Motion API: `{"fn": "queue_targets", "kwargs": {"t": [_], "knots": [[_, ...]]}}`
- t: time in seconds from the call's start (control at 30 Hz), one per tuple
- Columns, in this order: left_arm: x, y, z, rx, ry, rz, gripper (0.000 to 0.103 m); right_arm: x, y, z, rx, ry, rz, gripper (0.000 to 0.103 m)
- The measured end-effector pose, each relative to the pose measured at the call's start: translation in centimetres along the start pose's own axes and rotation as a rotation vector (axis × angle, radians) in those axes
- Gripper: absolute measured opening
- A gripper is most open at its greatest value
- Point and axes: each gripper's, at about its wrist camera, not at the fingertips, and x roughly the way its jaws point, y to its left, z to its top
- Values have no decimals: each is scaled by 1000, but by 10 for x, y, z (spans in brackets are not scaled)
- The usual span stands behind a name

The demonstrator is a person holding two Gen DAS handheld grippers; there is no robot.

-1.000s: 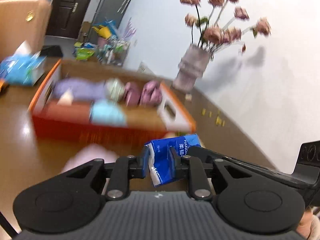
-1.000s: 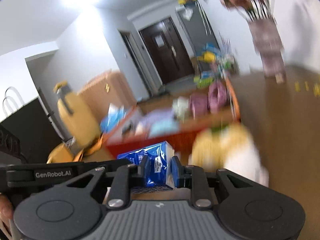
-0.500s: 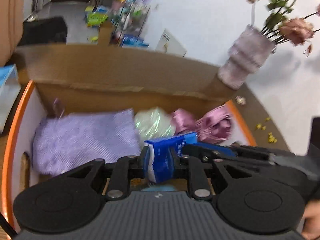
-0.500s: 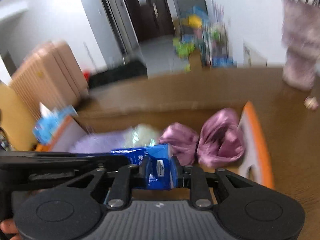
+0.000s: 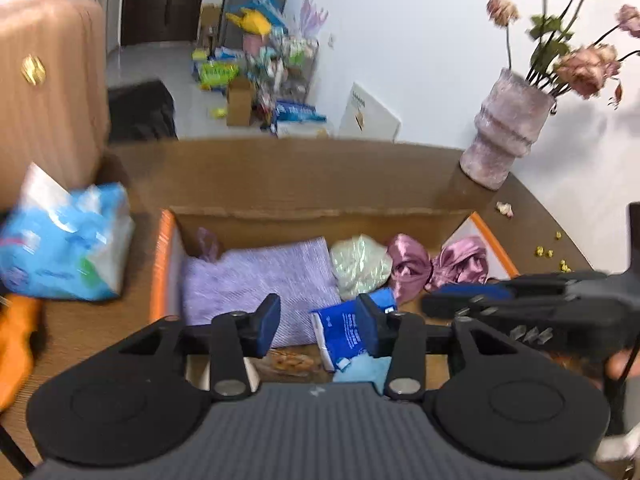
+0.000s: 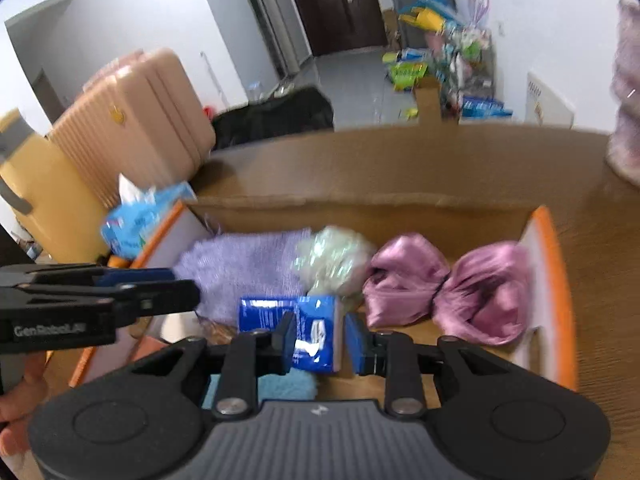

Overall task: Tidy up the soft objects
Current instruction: 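Open the right gripper to drop the juice carton into the box, then move the right gripper to the lilac fuzzy towel roll and grasp it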

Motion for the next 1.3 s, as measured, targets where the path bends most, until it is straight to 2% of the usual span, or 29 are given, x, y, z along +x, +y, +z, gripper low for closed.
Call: {"fn": "queue_targets", "kwargs": {"t": [0.13, 0.2, 0.27, 0.33, 0.37, 0.6, 0.73, 0.9, 0.97, 1.07, 1.13, 1.23, 1.3], "knots": [[-60, -11, 2, 52, -101, 70, 50, -68, 4, 6, -42, -101, -62, 39], [-93, -20, -2, 86, -178, 116, 59, -105, 6, 2, -71, -160, -99, 46], [-128, -28, -12, 109, -263, 159, 76, -138, 8, -1, -86, -230, -131, 65], [-157, -37, -22, 123, -335, 187, 83, -170, 10, -11, -91, -304, -144, 74], [-168, -41, -26, 134, -360, 196, 84, -184, 11, -15, -93, -333, -151, 77], [-228, -69, -55, 165, -458, 220, 87, -249, 33, -47, -123, -436, -144, 82], [-253, -79, -85, 183, -504, 208, 92, -265, 46, -72, -154, -485, -139, 85], [-266, -85, -131, 196, -498, 212, 92, -278, 55, -112, -203, -506, -128, 86], [-270, -89, -155, 199, -526, 216, 98, -281, 56, -135, -202, -524, -108, 89], [-264, -99, -196, 268, -581, 269, 101, -275, 59, -174, -228, -544, -62, 90], [-255, -105, -219, 290, -582, 304, 101, -266, 64, -203, -229, -536, -56, 90], [-244, -103, -256, 233, -564, 308, 101, -254, 64, -240, -224, -512, -35, 90], [-238, -99, -280, 216, -544, 296, 101, -242, 63, -267, -267, -480, -30, 92]]}}
